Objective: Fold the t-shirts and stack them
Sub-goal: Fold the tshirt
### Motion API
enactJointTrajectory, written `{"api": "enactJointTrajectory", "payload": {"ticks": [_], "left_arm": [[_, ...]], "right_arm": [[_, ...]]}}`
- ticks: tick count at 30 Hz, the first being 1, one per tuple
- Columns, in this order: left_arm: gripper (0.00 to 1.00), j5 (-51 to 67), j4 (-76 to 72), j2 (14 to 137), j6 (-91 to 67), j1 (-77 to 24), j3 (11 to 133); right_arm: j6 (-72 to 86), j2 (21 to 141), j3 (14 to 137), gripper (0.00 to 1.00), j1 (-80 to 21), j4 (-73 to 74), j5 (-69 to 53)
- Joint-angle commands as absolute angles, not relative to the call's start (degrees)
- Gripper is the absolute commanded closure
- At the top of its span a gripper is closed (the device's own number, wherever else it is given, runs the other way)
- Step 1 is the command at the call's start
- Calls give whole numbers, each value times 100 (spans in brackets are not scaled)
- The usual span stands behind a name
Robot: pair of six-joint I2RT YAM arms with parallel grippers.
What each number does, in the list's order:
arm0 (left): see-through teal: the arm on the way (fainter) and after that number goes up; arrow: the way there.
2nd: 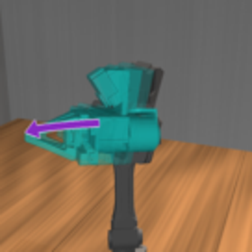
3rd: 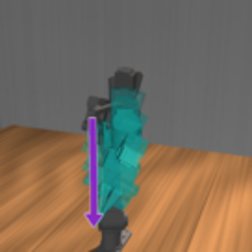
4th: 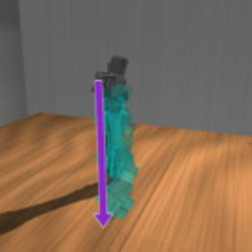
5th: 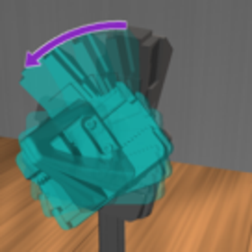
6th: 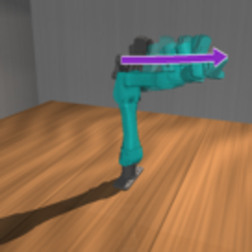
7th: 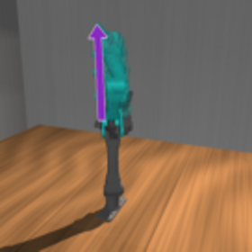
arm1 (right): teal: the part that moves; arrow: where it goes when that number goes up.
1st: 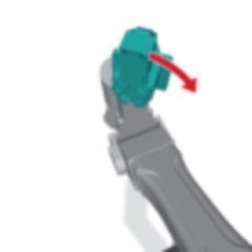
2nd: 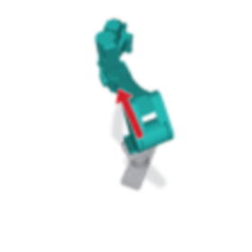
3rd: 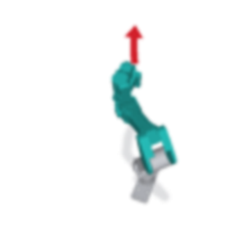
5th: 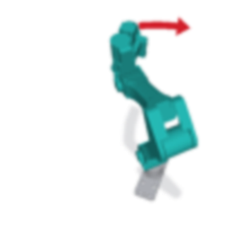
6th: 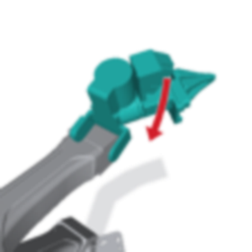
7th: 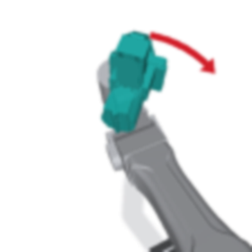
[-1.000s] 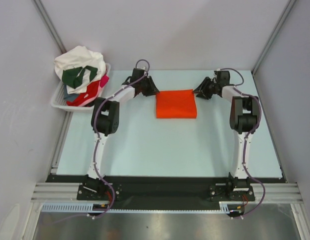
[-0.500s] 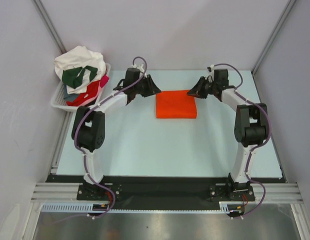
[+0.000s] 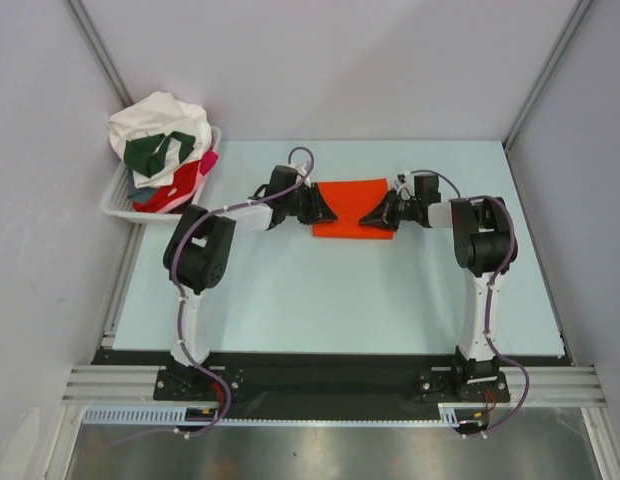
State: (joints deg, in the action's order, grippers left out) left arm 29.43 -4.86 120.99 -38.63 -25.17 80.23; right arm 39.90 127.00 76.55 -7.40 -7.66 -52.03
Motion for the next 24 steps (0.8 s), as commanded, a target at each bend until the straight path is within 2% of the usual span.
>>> {"api": "enactJointTrajectory", "payload": {"ticks": [1,9,10,12,14,15,16,17,20,24], "left_arm": [[75,3120,-642,12409,-3955,-2338,7682],[78,2638,-256,12104,-3763,-2074,7444],[77,2576,-133,12007,-3710,-2074,7444],[71,2514,-97,11647,-3578,-2074,7357],[65,2312,-53,11244,-3420,-2109,7278],[56,2198,-44,11119,-3358,-2127,7225],[53,1997,174,10979,-3288,-2144,7216],[49,1882,254,10882,-3183,-2179,7216],[44,1522,544,10556,-3050,-2206,7242],[42,1196,738,10327,-2962,-2206,7207]], "right_arm": [[4921,12955,7165,99,-318,-2123,-5695],[4475,12508,6926,100,123,-1469,-5161],[4282,12420,6943,98,132,-1198,-5081],[4097,12140,7022,91,141,-959,-4827],[3851,11963,7110,78,141,-599,-4659],[3745,11858,7171,70,141,-476,-4467],[3640,11822,7328,55,141,-205,-4369],[3386,11813,7452,49,141,-46,-4246],[3112,11856,7839,40,123,544,-3798],[2893,12111,8278,40,88,773,-3551]]}}
